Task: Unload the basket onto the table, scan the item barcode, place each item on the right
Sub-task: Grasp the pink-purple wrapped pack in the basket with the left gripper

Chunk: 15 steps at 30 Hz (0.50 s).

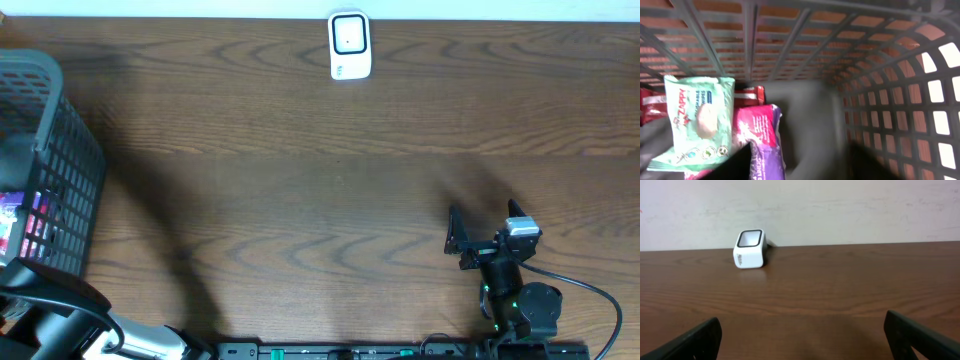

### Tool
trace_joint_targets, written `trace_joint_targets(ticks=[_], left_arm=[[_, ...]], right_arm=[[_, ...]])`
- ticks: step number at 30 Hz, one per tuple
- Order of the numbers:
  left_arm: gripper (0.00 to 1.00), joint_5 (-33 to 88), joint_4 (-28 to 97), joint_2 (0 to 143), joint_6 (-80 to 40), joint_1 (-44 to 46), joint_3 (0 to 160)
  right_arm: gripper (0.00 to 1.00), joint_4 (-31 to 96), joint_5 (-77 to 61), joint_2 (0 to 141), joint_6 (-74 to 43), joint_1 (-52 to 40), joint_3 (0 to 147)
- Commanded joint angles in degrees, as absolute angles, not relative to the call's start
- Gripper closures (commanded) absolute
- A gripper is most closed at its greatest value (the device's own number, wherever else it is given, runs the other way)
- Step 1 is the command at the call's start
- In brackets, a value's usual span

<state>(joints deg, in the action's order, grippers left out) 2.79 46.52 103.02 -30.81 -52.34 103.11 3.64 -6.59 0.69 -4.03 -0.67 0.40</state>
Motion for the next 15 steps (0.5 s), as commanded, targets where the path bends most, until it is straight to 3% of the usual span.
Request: trace_joint_targets(ticks=[1,15], left_arm=[[0.00,4.25,47.59,104.22,-32.21,-51.57,101.86],[0.02,-6.35,56.40,119.90,-32.21,-46.89,100.44]], right_arm=[[0.01,3.86,-6.52,0.38,-3.55,-0.95,0.32],[0.01,3.86,-6.52,0.38,-3.55,-0.95,0.32]])
